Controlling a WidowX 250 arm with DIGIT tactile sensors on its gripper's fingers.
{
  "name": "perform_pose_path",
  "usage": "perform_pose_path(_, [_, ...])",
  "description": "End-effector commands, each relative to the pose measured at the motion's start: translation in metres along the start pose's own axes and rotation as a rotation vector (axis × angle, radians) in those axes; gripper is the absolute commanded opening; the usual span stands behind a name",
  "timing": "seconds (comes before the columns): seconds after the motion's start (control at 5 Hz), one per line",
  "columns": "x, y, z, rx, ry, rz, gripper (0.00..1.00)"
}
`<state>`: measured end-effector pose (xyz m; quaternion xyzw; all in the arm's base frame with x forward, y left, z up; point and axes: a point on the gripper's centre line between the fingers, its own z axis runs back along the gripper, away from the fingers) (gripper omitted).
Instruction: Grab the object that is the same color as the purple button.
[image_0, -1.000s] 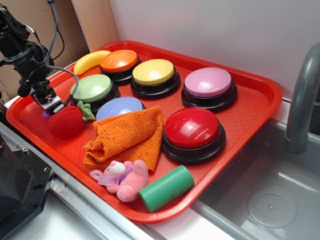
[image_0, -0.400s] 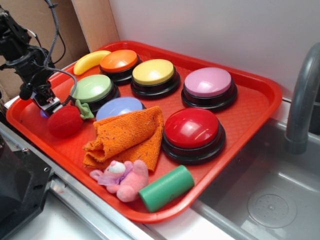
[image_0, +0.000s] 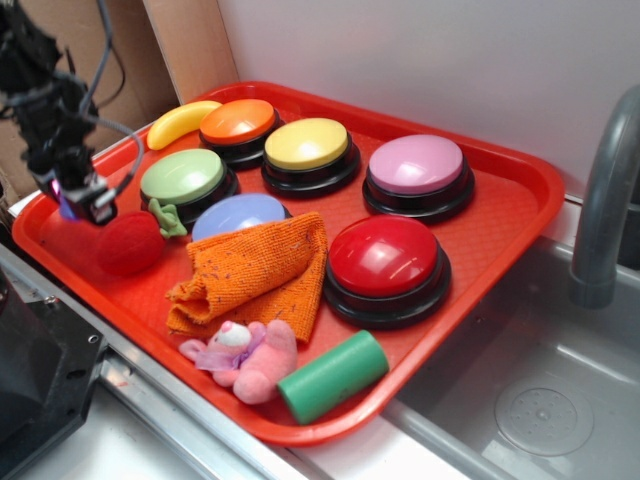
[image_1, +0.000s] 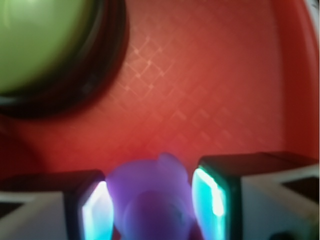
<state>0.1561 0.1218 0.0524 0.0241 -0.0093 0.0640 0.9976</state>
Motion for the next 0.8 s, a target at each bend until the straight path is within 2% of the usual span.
perform_pose_path(0.0, [0.019, -0.021, 0.102, 0.048, -0.075, 0.173, 0.0])
perform_pose_path(0.4, [0.022, -0.048, 0.156, -0.006, -0.186, 0.23, 0.0])
perform_pose_path(0.6, [0.022, -0.051, 0.153, 0.006, -0.15, 0.274, 0.0])
